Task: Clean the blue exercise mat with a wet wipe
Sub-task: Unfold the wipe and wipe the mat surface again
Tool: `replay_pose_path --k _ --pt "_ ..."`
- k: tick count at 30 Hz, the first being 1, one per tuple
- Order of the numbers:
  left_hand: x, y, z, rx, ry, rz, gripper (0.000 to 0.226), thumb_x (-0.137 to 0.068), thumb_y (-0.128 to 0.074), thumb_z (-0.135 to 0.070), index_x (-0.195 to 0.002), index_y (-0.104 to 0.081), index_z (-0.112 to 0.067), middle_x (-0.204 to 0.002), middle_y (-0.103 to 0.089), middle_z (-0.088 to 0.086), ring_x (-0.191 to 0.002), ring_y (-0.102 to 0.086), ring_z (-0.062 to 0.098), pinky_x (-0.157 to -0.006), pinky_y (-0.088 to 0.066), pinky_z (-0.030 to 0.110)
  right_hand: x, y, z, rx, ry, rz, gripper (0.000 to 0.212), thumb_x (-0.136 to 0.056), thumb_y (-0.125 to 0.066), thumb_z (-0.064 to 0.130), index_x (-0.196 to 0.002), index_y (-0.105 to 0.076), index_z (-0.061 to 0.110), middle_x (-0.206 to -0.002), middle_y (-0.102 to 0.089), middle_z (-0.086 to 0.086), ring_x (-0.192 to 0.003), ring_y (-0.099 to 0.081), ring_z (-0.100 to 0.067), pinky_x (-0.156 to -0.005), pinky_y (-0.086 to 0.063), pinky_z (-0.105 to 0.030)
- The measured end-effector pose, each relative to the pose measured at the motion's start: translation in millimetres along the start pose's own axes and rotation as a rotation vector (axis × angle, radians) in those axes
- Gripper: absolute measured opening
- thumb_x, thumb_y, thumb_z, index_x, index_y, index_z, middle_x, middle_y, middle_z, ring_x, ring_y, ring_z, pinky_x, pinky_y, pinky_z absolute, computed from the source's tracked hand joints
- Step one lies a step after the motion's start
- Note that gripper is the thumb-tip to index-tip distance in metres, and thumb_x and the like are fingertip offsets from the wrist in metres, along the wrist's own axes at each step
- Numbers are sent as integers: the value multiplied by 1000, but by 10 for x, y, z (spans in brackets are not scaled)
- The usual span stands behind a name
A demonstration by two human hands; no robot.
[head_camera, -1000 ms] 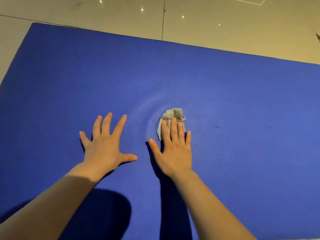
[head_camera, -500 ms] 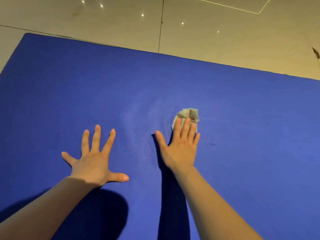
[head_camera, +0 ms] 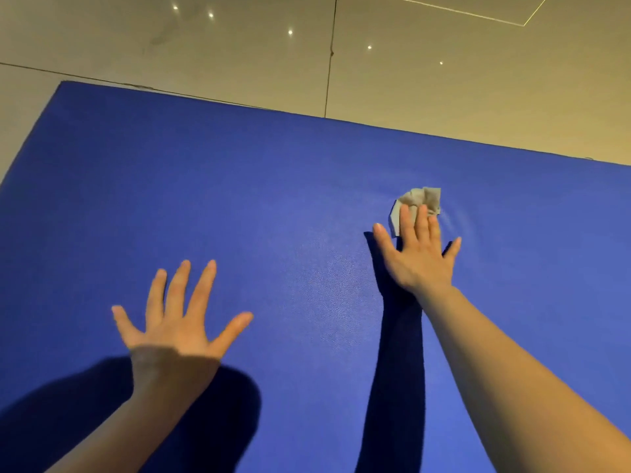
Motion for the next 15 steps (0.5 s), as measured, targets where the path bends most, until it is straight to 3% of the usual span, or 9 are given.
replay_pose_path --k 2,4,6,9,12,15 --pt "-253 68 -153 45 -41 -122 75 -88 -22 -73 -150 -29 -31 -154 -36 6 -144 -23 27 -105 -9 74 39 -40 163 -24 -23 -10 91 -85 -20 81 -156 5 30 -163 18 -1 -149 19 -18 -117 15 -54" --pt "-487 71 -333 86 -49 -188 65 -93 -27 -60 -149 -34 -28 -155 -34 7 -145 -23 27 -108 -2 72 212 -209 618 -3 102 27 93 -84 -21 82 -156 6 31 -162 21 -3 -148 22 -22 -117 16 -53" --pt "-604 -15 -433 78 -22 -197 62 -94 -26 -58 -149 -37 -28 -156 -32 6 -146 -23 26 -109 0 70 445 -398 1092 44 284 95 92 -82 -20 83 -155 10 34 -160 25 0 -146 27 -20 -116 19 -51" --pt "-639 -159 -426 11 13 -210 61 -95 -24 -57 -147 -41 -30 -156 -32 7 -146 -22 27 -111 0 66 407 -389 1161 120 369 119 85 -83 -14 82 -153 13 40 -159 25 12 -145 26 -9 -115 21 -52" --pt "-675 -141 -419 7 4 -266 59 -93 -28 -54 -143 -47 -28 -153 -37 11 -144 -25 29 -112 -2 62 -38 -69 590 119 219 70 81 -86 -14 79 -153 10 39 -160 21 14 -147 20 -6 -115 21 -50" --pt "-662 -141 -449 -14 23 -301 59 -93 -29 -53 -142 -48 -29 -151 -39 11 -143 -27 30 -113 -5 60 -450 303 29 54 -14 31 85 -88 -19 78 -156 4 34 -163 14 6 -150 13 -12 -119 12 -49"
Point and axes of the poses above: each hand's wrist, its own x-axis away from the middle knuckle, its own y-axis out of the back of the hand, z = x × y, the point moved 8 cm from there along -x, towards the middle knuckle
